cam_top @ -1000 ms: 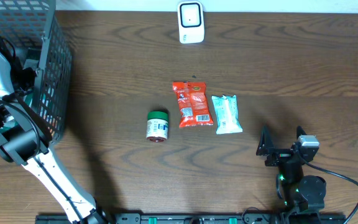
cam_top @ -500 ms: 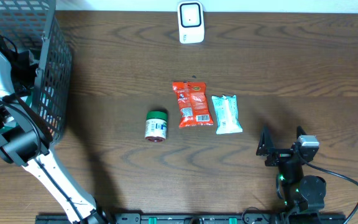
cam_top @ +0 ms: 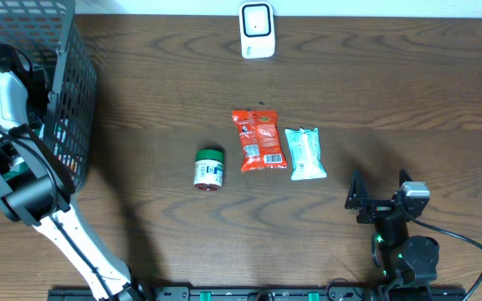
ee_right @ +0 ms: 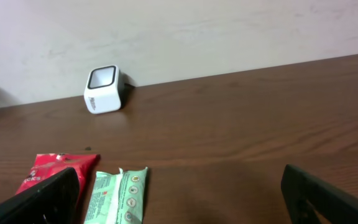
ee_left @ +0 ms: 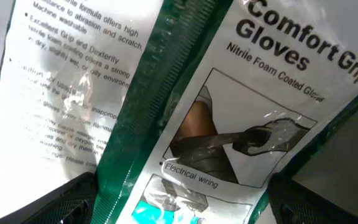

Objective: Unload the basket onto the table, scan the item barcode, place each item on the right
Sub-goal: 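Grasp the green-white Comfort Grip gloves pack with the left gripper, then lift the gloves pack out and lay it left of the jar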

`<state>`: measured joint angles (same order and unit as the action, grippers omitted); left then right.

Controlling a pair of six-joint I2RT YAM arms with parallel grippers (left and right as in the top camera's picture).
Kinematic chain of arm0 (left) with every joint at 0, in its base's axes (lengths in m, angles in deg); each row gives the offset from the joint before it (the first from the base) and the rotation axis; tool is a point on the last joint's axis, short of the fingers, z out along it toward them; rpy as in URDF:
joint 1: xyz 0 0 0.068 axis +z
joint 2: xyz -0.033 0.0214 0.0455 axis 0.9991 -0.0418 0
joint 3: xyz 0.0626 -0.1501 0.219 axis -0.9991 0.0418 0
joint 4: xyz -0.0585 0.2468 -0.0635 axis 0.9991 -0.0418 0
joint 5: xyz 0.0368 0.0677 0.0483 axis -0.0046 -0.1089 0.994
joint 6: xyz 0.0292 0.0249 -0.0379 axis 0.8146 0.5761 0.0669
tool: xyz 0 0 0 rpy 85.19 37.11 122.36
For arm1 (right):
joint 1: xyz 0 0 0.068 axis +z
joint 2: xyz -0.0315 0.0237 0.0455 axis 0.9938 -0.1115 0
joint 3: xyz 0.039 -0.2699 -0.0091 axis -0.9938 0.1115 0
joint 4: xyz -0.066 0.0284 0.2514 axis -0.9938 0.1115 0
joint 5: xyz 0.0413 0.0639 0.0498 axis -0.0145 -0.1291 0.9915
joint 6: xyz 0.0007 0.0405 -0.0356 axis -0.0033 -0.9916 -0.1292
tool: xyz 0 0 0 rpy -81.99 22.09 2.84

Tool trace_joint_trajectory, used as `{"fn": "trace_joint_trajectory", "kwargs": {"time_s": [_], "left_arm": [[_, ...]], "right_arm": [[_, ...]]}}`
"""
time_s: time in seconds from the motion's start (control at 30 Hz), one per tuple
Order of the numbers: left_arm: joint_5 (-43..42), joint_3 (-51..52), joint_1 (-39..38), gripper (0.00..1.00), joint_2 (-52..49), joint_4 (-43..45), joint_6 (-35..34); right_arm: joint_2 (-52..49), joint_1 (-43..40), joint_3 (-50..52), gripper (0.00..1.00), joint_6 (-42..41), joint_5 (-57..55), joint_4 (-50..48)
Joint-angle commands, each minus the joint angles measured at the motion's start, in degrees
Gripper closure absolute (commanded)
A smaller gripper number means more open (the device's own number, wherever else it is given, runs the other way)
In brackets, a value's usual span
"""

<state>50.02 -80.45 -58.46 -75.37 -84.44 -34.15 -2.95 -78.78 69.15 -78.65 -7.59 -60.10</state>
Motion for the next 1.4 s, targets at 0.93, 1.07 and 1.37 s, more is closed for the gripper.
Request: {"fn": "trace_joint_trajectory", "kwargs": {"time_s": [0.93, 1.07, 1.37], "left_arm": [[9.5, 1.4, 0.6, 0.93, 33.7, 10.4, -9.6], [9.5, 1.4, -0.3, 0.93, 43.7, 11.8, -11.3], [9.5, 1.4, -11.7, 0.93, 58.9, 7.4, -16.6]], "right_arm": [[0.2, -0.3, 0.0, 0.01, -0.2, 0.0, 0.2], [0.2, -0.3, 0.0, 0.01, -0.2, 0.0, 0.2], [0.2, -0.3, 0.0, 0.01, -0.2, 0.0, 0.2]]}}
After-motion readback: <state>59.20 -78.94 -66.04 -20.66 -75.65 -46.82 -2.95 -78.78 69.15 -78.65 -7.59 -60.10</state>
